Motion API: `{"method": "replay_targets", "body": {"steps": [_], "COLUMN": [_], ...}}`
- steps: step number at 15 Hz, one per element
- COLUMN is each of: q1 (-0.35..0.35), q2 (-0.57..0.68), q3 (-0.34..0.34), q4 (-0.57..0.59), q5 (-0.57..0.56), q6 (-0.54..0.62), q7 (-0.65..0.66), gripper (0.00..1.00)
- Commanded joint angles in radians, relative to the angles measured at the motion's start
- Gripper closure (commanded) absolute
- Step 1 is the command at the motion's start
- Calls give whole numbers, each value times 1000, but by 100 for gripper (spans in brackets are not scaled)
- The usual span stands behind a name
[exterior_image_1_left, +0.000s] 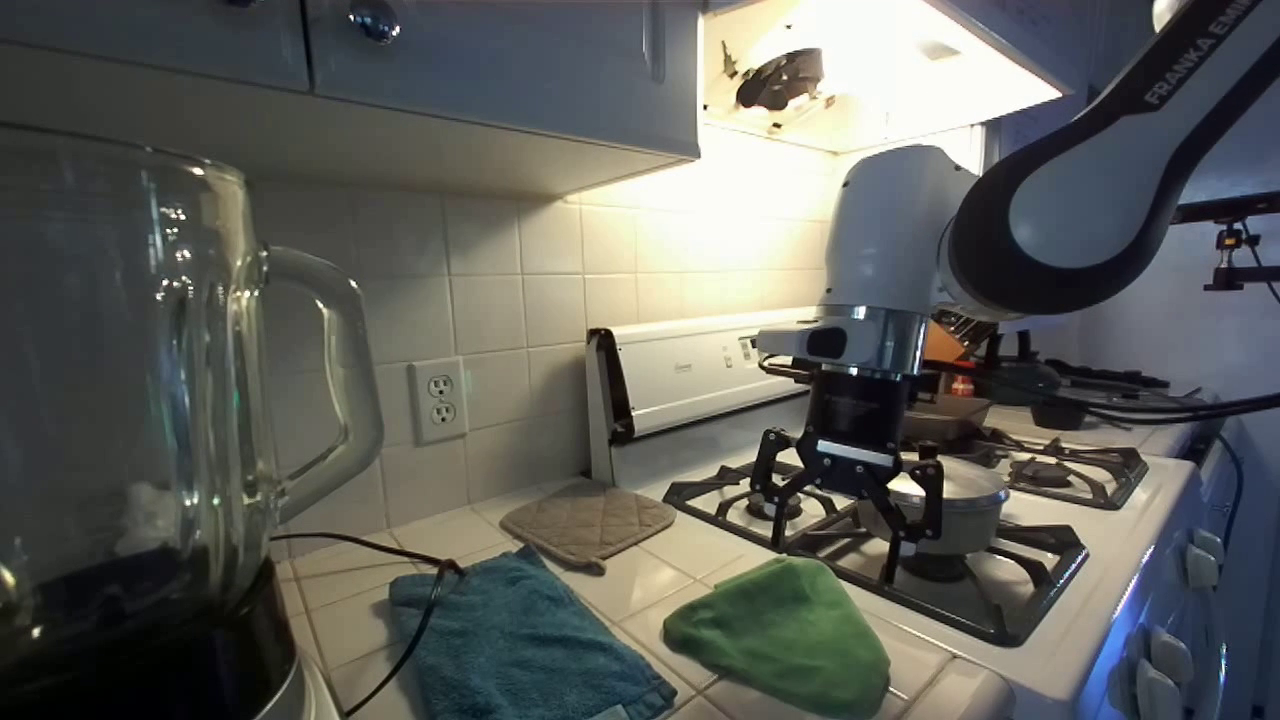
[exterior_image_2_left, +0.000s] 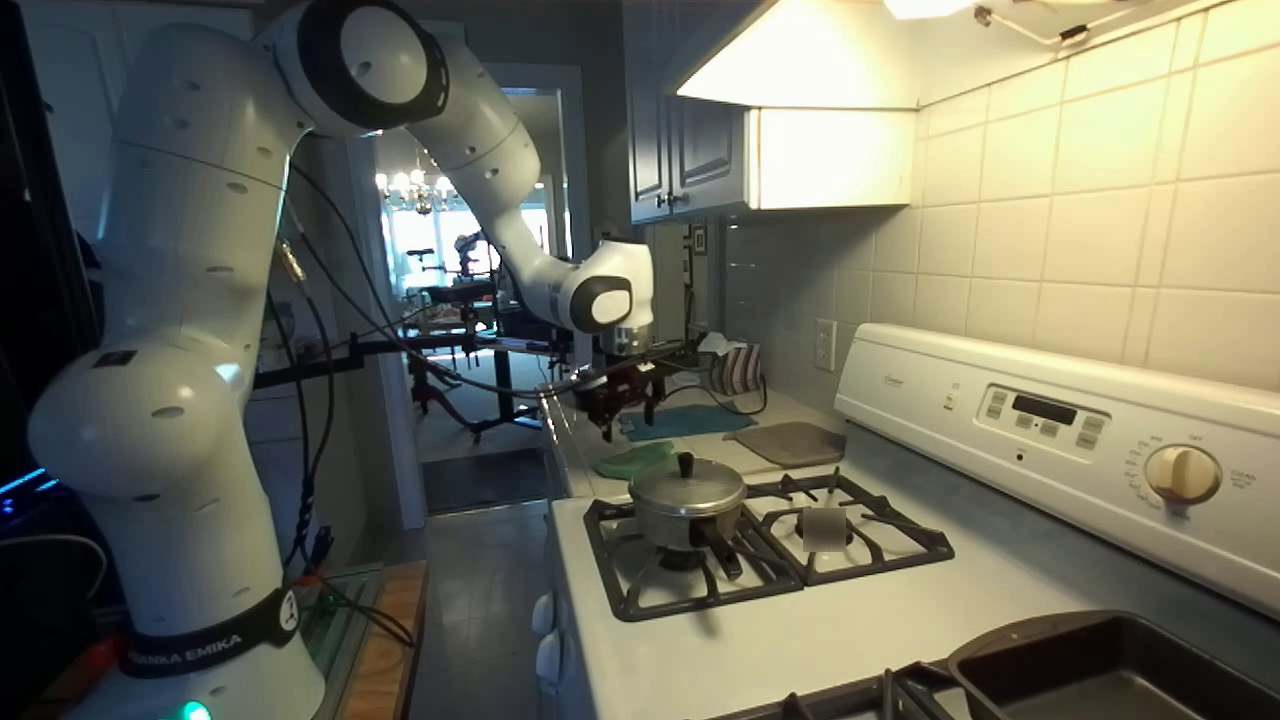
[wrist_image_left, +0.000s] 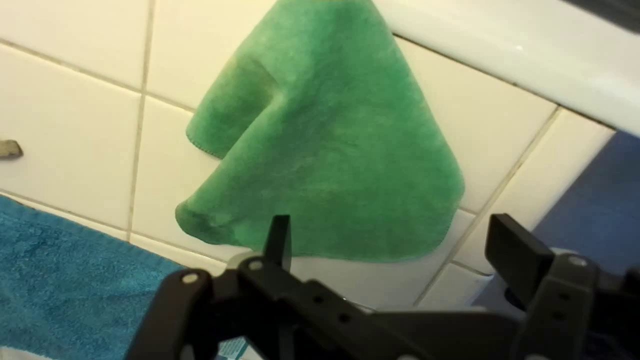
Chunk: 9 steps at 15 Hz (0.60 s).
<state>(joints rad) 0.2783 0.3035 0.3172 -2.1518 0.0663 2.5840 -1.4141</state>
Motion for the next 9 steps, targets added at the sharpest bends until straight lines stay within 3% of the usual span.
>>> {"method": "replay_targets", "body": {"steps": [1, 6, 8, 9], "q1": [-2, 18, 25, 27], "q2": [75, 135, 152, 159], "q3": [0, -21, -30, -32], "q4": [76, 131, 148, 154], "q5": [-56, -157, -207, -227], "q6": [6, 10, 7, 5], "q7": [69, 140, 170, 183], "gripper": [0, 0, 26, 34]}}
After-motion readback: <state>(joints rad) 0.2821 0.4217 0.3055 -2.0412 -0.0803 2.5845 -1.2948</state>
